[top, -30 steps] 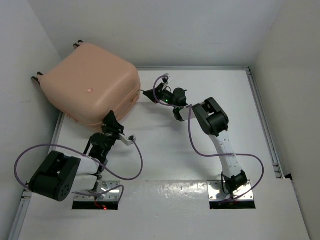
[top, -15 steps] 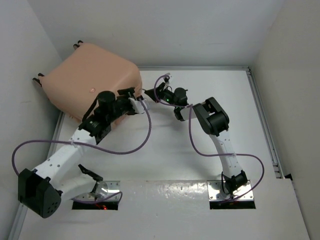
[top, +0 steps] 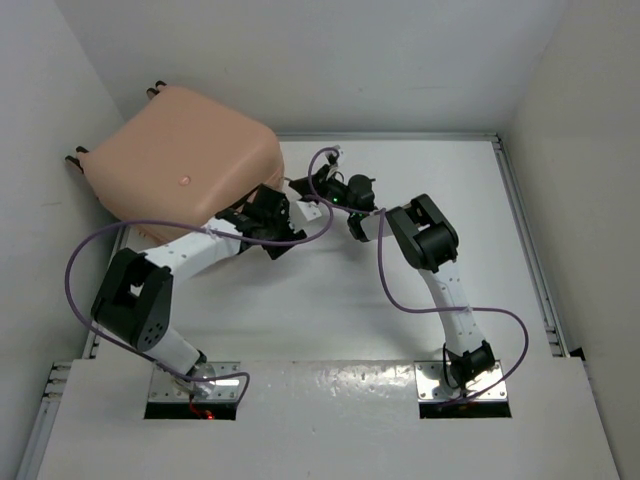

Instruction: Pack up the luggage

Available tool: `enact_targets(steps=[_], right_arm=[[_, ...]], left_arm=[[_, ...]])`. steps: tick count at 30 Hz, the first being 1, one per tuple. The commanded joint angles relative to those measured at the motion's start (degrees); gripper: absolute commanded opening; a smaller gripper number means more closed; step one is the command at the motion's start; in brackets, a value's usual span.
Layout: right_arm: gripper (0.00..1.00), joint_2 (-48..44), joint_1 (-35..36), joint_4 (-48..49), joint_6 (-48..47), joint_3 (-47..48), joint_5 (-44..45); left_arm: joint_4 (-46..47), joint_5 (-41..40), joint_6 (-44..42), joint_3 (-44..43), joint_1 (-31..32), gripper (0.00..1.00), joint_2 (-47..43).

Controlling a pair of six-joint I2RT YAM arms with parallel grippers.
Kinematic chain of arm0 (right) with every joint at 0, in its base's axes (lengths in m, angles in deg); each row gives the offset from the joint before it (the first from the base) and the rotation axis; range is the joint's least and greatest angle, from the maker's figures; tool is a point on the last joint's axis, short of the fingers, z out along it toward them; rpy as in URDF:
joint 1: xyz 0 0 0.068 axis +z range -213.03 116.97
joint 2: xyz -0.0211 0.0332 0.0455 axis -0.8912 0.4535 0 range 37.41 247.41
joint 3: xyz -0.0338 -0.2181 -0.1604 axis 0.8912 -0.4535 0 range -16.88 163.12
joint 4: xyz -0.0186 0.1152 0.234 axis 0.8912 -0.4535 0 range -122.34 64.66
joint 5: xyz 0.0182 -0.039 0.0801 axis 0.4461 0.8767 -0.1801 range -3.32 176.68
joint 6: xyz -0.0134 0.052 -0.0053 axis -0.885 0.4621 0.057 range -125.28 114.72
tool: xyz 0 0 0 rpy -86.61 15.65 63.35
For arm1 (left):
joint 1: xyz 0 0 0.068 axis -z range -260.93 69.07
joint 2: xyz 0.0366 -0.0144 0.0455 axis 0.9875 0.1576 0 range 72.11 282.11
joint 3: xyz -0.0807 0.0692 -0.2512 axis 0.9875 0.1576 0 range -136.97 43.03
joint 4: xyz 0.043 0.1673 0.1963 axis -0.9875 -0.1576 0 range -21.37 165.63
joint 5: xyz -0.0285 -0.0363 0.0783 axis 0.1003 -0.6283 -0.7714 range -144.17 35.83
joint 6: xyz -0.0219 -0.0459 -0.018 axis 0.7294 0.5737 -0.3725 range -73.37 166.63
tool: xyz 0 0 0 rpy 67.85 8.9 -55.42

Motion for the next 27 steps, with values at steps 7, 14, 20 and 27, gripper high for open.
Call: enact_targets(steps=[7, 14, 20, 27], right_arm=[[0.0, 0.3, -3.1, -3.7, -1.9, 1.6, 5.3], [0.0, 0.2, -3.3, -3.7, -2.0, 1.6, 5.0], [0.0, 0.3, -3.3, -4.0, -1.8, 2.2, 4.6], [0.0, 1.5, -3.2, -4.5, -1.8, 4.9, 1.1]], left_arm=[[7.2, -17.6, 2.5, 0.8, 0.5, 0.64, -0.9], [8.3, -18.1, 0.9, 3.3, -2.1, 0.62, 3.2], [9.8, -18.1, -0.3, 6.5, -4.2, 0.6, 6.6], [8.5, -22.7, -0.2, 5.4, -9.0, 0.53, 13.1]])
